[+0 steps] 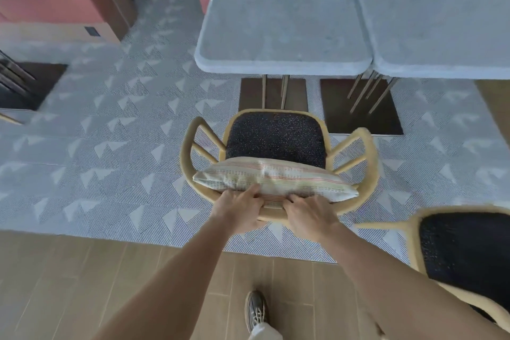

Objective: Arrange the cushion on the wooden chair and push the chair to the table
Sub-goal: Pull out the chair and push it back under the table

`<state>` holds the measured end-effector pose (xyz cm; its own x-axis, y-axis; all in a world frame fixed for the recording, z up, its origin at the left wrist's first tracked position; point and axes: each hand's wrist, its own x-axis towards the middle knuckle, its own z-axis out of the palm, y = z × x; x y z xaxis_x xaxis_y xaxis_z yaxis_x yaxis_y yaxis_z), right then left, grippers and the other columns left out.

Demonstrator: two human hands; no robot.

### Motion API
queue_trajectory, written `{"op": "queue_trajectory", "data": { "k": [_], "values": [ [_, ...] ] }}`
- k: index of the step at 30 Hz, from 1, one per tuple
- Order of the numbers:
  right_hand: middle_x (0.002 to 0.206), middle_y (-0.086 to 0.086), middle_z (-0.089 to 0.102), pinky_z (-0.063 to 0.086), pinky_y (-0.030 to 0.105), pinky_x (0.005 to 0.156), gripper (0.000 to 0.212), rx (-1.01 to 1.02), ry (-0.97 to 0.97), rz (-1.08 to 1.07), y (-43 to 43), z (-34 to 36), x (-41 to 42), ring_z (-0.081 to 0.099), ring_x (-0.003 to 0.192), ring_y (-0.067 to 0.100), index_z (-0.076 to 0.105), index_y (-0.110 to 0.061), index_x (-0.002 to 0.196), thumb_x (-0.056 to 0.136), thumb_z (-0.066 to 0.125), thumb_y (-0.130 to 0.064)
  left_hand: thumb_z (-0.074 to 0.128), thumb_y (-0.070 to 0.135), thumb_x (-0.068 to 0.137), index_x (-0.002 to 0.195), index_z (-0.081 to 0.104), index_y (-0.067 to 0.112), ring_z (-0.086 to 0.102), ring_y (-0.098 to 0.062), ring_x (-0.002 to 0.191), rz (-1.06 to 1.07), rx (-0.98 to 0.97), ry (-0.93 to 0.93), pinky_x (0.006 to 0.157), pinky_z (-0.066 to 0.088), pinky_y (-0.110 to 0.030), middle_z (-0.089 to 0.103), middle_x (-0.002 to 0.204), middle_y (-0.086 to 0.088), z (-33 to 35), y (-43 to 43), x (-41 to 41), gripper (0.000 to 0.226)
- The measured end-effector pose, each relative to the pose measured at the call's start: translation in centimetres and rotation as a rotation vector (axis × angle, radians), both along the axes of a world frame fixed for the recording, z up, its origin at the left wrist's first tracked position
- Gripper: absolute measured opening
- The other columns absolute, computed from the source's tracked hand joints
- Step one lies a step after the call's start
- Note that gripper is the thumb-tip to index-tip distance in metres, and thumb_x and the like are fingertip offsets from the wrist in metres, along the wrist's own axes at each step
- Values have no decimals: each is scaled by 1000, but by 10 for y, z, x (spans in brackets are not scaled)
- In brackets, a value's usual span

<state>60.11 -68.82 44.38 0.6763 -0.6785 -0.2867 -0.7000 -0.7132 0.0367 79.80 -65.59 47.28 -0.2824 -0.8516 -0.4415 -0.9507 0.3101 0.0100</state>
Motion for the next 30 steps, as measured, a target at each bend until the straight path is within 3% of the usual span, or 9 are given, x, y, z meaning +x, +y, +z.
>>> {"op": "queue_trajectory", "data": {
  "k": [7,13,22,30],
  "values": [
    [107,2,73,43,38,54,19,-6,-1,-20,-60,-2,15,75,74,29,68,-14,109,96,59,-23,59,57,98,136,66,24,70,-29,115,-33,26,-40,100,56,-53,43,149,1,2,-69,16,51],
    [107,2,72,43,37,55,20,-12,1,27,-91,0,6,74,76,28,67,-14,110,97,54,-20,57,57,99,132,67,21,70,-30,114,-11,35,-7,97,58,-52,44,146,-1,-1,-96,9,50],
    [106,2,71,41,34,56,22,-50,4,52,-77,2,0,73,78,26,66,-14,112,98,52,-24,61,55,98,132,68,20,70,-30,111,20,35,14,97,57,-50,50,143,-2,-2,-80,1,48],
    [107,5,70,55,41,63,23,-8,18,57,-21,8,-1,74,81,30,65,-12,112,101,52,-27,62,53,98,131,69,20,71,-32,112,45,36,15,97,56,-50,49,144,-2,-2,-20,-2,46]
  ]
}}
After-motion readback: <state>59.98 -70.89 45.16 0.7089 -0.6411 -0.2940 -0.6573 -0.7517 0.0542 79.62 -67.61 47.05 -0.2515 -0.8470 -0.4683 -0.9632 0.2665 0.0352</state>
